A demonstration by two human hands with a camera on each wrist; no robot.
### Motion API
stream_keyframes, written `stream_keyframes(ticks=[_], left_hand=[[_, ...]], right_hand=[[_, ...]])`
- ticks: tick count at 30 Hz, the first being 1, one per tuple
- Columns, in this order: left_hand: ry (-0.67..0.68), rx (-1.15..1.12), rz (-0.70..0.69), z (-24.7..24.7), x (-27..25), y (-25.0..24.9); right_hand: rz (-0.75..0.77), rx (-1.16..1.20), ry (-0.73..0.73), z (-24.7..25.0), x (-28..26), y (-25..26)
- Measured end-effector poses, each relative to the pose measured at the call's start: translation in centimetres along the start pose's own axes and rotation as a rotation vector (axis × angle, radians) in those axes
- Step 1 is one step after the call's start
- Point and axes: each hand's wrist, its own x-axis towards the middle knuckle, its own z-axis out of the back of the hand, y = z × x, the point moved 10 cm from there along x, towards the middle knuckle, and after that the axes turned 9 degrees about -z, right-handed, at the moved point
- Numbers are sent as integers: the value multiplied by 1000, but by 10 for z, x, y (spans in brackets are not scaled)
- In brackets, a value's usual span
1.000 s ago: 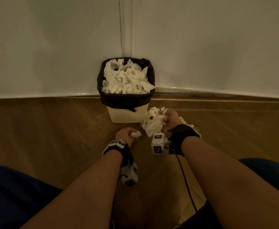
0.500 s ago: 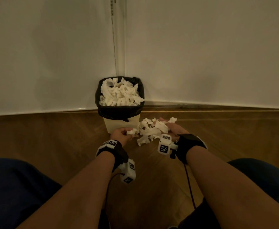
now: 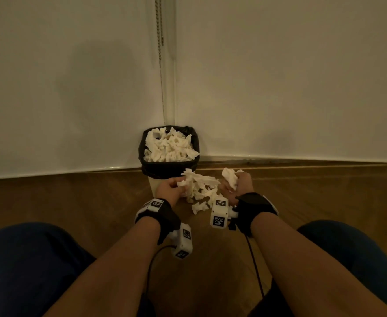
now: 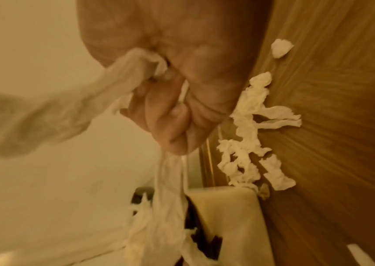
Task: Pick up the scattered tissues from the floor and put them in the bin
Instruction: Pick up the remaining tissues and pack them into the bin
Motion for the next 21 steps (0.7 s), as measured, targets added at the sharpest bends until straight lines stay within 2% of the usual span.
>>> stream_keyframes(ticks=[3, 8, 12, 15, 21], left_hand=[[-69, 36, -90, 17, 6, -36], [-156, 86, -245, 56, 23, -107], [-166, 192, -320, 81, 46, -148], [-177, 323, -338, 96, 70, -162], [-210, 375, -329, 101, 117, -148]], right_hand=[[78, 14, 4, -22, -16, 19], [175, 89, 139, -73, -26, 63], [207, -8, 105, -101, -11, 89], [209, -109, -12, -110, 18, 96], [188, -155, -80, -128, 76, 95]])
